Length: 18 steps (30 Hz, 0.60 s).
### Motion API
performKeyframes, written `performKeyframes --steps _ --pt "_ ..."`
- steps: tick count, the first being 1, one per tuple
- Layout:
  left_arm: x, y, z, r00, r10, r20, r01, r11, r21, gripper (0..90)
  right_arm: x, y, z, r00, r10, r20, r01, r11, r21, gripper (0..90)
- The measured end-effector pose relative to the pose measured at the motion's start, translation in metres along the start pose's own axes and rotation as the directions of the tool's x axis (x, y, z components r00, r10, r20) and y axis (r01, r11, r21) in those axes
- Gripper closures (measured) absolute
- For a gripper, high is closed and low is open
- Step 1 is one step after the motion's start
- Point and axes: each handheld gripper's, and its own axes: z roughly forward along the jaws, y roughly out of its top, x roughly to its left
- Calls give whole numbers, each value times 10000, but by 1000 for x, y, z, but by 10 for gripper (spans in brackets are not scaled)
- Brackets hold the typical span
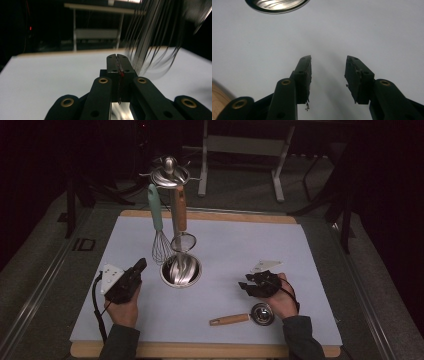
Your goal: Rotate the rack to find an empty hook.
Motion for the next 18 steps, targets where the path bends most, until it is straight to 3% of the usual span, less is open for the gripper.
performKeyframes --steps 4,7,14,18 --pt "-9 29 -7 9995 -57 316 90 9944 -1054 893 -6 -9 -5 9990 453 19 -452 9989 -130 562" --pt "-17 54 -10 9983 178 557 -77 9842 -1769 891 -13 -15 -9 9965 837 89 -834 9961 -282 562" --pt "-31 93 -5 9956 622 697 -429 9670 -2510 891 -23 -22 -18 9928 1182 171 -1173 9920 -459 560" --pt "-38 113 -2 9937 783 797 -513 9535 -2971 891 -25 -22 -22 9921 1233 225 -1218 9908 -587 559"
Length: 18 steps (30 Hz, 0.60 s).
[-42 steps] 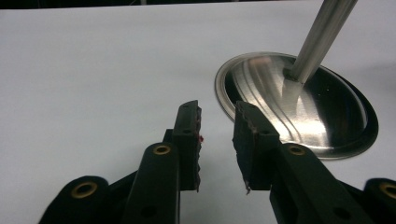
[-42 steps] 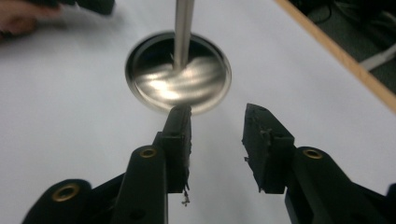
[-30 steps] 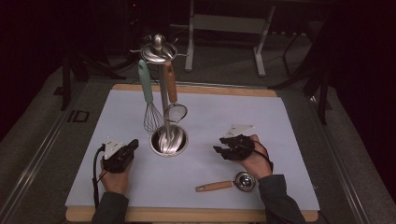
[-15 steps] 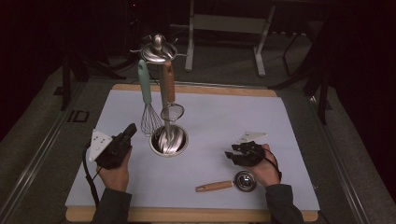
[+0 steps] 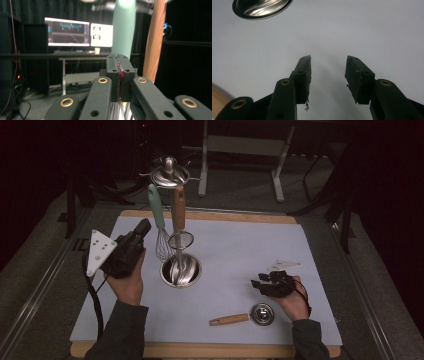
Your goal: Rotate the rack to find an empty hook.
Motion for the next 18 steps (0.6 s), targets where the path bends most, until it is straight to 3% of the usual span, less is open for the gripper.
performKeyframes --steps 5,9,18 --pt "-9 26 10 9991 323 257 -307 9977 -606 891 -3 -2 -3 9996 74 270 -74 10000 1 556" --pt "-13 43 18 9982 557 236 -534 9947 -878 890 -6 -3 -4 9992 135 384 -135 9999 -16 555" --pt "-9 55 26 9975 606 351 -573 9944 -886 883 -6 -4 -4 9987 164 472 -164 9999 -21 551"
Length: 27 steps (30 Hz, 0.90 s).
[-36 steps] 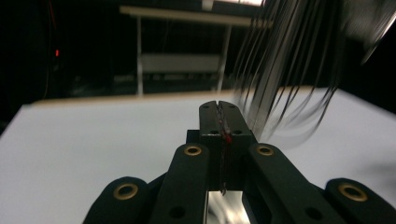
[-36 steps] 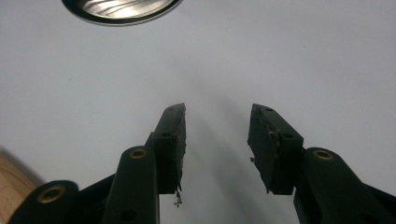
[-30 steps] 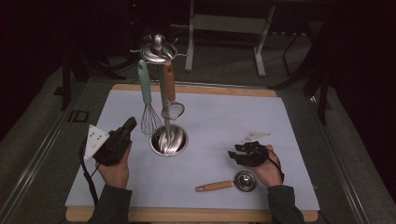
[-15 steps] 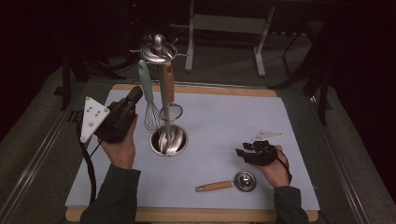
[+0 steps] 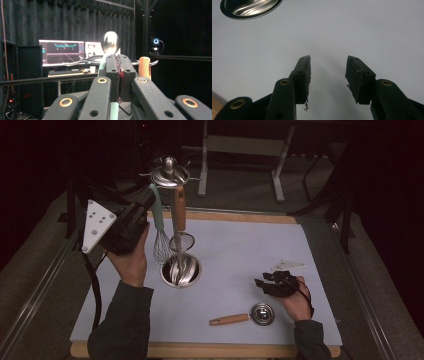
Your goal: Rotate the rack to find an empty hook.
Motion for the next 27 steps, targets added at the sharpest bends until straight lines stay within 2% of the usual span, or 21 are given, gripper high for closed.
performKeyframes --steps 9,27 --pt "5 1 1 10000 -51 -33 51 10000 41 885 2 0 0 10000 27 -51 -27 10000 2 551" --pt "30 6 11 9983 56 -572 -24 9984 569 897 1 0 1 10000 46 -83 -46 10000 28 546"
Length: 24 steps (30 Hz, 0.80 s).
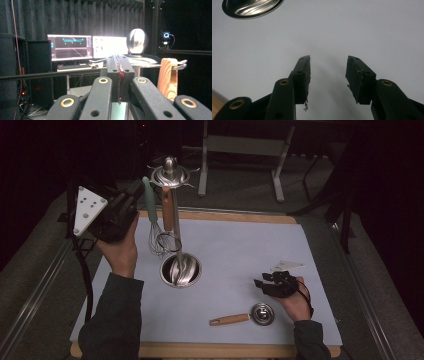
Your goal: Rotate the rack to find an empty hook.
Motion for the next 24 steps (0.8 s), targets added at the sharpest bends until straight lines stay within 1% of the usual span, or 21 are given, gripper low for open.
performKeyframes --steps 5,10,14,19,24 --pt "4 1 5 9999 -50 -153 52 9999 119 897 0 0 0 10000 -26 -16 26 10000 15 543" --pt "7 2 10 9993 75 -374 -65 9996 267 897 0 -1 1 10000 -48 -33 48 10000 46 543" --pt "9 2 15 9989 72 -462 -56 9994 350 897 1 -1 2 10000 -73 -36 74 10000 59 543" --pt "10 3 20 9977 248 -627 -215 9984 523 898 1 -1 2 10000 -47 -45 48 10000 70 543" --pt "13 4 25 9971 248 -725 -200 9976 656 897 0 -1 2 10000 -64 -42 64 10000 45 543"
